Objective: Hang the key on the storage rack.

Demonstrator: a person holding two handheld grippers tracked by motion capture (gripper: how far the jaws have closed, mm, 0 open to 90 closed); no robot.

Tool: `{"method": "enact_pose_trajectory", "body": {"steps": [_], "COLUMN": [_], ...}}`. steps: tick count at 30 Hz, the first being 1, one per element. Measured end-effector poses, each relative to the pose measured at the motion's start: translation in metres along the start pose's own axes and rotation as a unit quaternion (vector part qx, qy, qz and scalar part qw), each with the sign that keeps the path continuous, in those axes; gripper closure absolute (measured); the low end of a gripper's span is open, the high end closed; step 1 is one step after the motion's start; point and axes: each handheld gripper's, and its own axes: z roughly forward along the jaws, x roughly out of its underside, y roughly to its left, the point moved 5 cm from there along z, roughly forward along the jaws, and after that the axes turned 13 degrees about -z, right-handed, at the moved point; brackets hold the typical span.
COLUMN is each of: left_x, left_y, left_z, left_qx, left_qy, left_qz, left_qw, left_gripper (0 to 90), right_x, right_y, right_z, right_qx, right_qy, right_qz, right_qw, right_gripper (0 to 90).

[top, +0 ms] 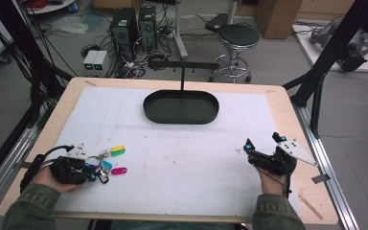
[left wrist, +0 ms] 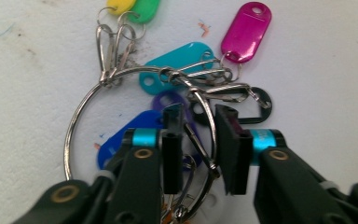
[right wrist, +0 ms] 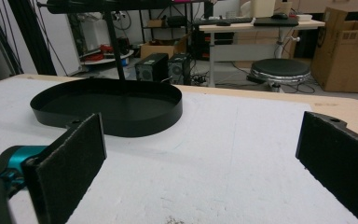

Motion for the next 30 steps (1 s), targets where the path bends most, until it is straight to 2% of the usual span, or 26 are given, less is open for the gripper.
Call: {"method": "enact_pose_trajectory", "body": {"steps": [1,5,7,12,17,19,20,24,30], "left_x": [0.000,-0.001,-0.002,-0.002,-0.006,-0.006,-0.006,-0.008,-0.015], "left_y": [-0.001,-0.002,-0.003,-0.002,0.001,0.000,0.000,0.002,0.007], "left_z": [0.001,0.000,0.000,-0.002,-0.005,-0.005,-0.006,-0.013,-0.031], "left_qx": [0.001,-0.013,-0.011,0.002,0.036,0.029,0.022,0.026,0.030], "left_qy": [0.000,-0.004,-0.003,-0.015,-0.015,-0.021,-0.028,-0.045,-0.098], "left_qz": [0.003,0.022,0.023,0.015,-0.007,-0.004,-0.003,-0.013,-0.025], "left_qw": [1.0000,0.9997,0.9997,0.9998,0.9992,0.9994,0.9994,0.9986,0.9944], "left_gripper": [78.8,81.1,81.2,81.4,81.4,81.3,81.3,81.3,81.1], "right_x": [0.000,0.000,0.000,0.000,0.000,0.000,0.000,0.000,-0.001], "right_y": [0.000,0.000,-0.001,0.000,-0.001,-0.001,-0.001,-0.001,-0.001], "right_z": [0.000,0.000,0.000,0.000,0.000,0.001,0.000,0.000,-0.001], "right_qx": [0.000,0.001,0.002,0.002,0.003,0.003,0.003,0.003,0.005], "right_qy": [0.000,0.000,-0.001,0.000,-0.002,-0.002,-0.002,-0.002,-0.003], "right_qz": [-0.001,-0.001,-0.003,-0.001,-0.003,-0.004,-0.003,-0.001,-0.002], "right_qw": [1.0000,1.0000,1.0000,1.0000,1.0000,1.0000,1.0000,1.0000,1.0000], "right_gripper": [0.5,0.5,0.5,0.5,0.5,0.5,0.5,0.5,0.5]}}
